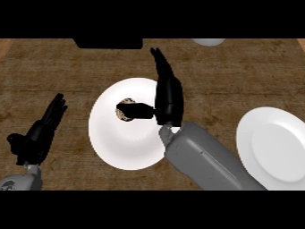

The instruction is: Pick the cupcake from the plate and place it in the plate

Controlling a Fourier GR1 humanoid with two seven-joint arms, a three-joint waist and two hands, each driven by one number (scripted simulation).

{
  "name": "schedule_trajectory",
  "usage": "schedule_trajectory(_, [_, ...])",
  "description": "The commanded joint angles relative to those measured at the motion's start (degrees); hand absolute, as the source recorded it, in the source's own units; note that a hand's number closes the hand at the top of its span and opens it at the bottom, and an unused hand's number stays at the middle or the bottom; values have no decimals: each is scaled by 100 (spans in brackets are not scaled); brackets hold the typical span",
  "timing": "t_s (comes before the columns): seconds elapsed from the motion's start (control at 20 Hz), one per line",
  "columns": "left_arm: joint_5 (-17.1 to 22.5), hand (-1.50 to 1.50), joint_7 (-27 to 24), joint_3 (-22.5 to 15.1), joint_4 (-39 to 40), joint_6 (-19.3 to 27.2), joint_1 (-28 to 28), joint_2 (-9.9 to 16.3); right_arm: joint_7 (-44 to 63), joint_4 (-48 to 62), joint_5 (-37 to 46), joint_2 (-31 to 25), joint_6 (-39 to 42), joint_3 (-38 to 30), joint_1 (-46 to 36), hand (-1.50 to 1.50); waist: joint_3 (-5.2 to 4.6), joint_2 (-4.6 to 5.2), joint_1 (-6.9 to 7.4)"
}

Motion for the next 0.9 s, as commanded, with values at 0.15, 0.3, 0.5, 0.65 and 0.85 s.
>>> schedule_trajectory(0.15, [13,0,-5,76,97,58,-13,-74,-1963,-1285,-1587,-608,264,-662,1689,-150,4,7,-111])
schedule_trajectory(0.3, [-4,0,-62,96,-204,16,253,-6,-2590,-1834,-2057,-1039,825,-1040,2270,-150,1,-19,-105])
schedule_trajectory(0.5, [-97,0,18,68,-104,127,123,-85,-3254,-2236,-2781,-1903,2012,-1528,2990,-150,-1,-23,-146])
schedule_trajectory(0.65, [-178,0,-34,-15,73,143,-24,-227,-4261,-1388,-3045,-1718,2528,-1966,2984,-150,-3,-10,-97])
schedule_trajectory(0.85, [46,0,-47,305,-130,-222,153,118,-4510,-1226,-2847,-1832,2964,-2110,3273,-150,-6,-20,-87])
